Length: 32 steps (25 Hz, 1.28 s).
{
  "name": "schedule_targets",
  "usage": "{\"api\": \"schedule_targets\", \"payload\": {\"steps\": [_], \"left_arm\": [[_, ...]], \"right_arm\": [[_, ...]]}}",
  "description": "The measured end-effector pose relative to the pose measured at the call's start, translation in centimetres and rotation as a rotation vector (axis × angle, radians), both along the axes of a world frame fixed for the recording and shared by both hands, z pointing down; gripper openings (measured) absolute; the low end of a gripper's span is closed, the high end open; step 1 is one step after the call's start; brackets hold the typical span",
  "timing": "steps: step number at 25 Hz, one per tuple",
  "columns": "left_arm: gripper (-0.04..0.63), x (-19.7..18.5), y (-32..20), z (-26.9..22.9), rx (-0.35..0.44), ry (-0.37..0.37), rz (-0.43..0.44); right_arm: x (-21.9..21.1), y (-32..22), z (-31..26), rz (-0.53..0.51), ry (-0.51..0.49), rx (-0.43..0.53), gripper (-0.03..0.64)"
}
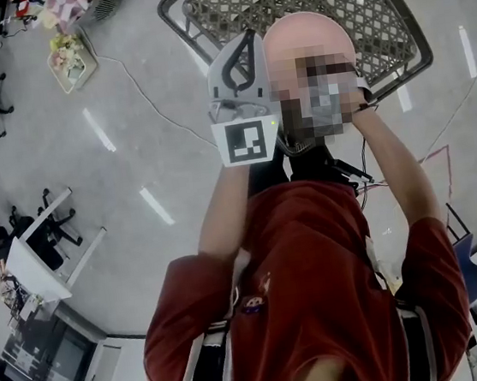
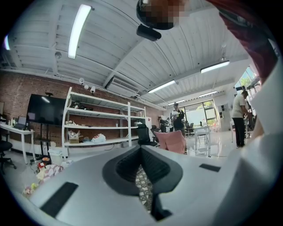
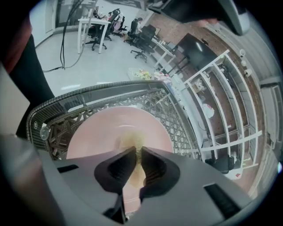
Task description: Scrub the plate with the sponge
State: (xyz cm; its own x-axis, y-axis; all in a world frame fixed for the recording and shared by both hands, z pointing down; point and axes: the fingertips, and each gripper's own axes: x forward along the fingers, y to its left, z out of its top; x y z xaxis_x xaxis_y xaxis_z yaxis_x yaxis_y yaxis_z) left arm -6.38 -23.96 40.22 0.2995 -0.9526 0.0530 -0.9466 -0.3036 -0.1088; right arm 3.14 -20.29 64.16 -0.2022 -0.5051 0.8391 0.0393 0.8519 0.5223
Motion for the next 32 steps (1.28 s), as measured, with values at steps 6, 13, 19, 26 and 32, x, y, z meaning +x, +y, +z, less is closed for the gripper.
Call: {"api": "schedule_targets", "payload": {"steps": [6,13,19,26,32], "left_arm": [[0.013,0.0,-0.2,-0.3,0.006,-0.017,0.016],[0.013,-0.2,0.3,-0.2,-0.001,0.054,-0.005],[0.014,0.1,0.4,0.0,-0.003,0.029,0.008],[0.013,0.2,0.2,-0.5,0.011,0.017,0.012],[0.014,0.7,0.1,-1.0,0.020,0.040,0.007]], "right_arm": [[-0.2,3.0,-0.2,-0.009,0.008,-0.069,0.043],[-0.3,6.6,0.0,-0.028,0.020,-0.141,0.043],[-0.1,6.7,0.1,-0.019,0.021,-0.147,0.043],[0.5,5.1,-0.7,0.023,-0.011,-0.117,0.043],[2.2,1.0,-2.3,0.076,-0.022,-0.051,0.043]]}}
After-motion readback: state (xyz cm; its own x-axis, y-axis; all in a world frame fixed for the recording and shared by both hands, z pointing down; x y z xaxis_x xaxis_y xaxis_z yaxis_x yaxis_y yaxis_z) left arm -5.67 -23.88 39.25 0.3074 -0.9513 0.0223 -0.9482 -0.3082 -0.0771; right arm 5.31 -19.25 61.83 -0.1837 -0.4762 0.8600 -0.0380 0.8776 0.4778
